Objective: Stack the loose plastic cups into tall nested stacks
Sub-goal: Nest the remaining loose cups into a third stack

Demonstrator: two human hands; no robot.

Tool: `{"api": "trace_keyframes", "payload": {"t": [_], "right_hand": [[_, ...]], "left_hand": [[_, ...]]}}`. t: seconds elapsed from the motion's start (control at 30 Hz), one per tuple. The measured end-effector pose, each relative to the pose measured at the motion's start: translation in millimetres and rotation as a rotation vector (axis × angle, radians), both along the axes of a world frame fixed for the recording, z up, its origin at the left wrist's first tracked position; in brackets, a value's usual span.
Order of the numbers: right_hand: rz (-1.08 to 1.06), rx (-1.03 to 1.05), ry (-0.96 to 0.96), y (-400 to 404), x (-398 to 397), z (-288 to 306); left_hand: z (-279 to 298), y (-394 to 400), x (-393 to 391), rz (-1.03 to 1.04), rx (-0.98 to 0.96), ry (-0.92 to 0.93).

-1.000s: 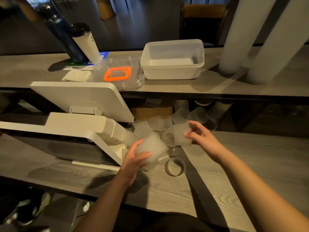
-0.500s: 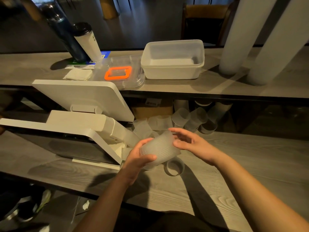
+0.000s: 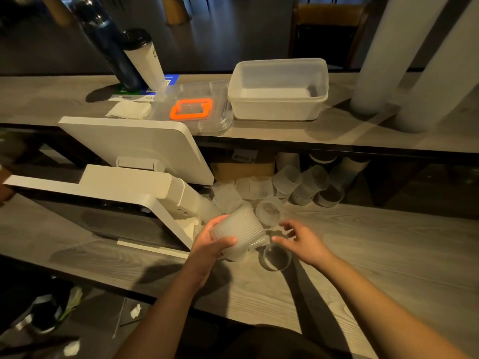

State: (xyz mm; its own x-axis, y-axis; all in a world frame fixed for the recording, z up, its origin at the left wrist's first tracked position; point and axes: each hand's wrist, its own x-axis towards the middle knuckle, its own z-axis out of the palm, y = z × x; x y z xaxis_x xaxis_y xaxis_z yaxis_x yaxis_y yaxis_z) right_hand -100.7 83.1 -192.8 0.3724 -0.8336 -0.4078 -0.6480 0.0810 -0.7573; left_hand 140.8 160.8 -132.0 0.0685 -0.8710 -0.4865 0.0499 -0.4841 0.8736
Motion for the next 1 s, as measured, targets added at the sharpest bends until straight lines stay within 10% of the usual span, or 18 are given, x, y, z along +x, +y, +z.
{"api": "trace_keyframes", "payload": {"t": [0.5,1.0], "right_hand": [[0.302,-0.153,0.361,22,20,-53],[-0.361,0.067,-0.519,-3,-3,26]], "left_hand": [[-5,-7,14,0.011,0.031,-0.037],[-11,-4,7,-0.002,0.020,-0.041]]}}
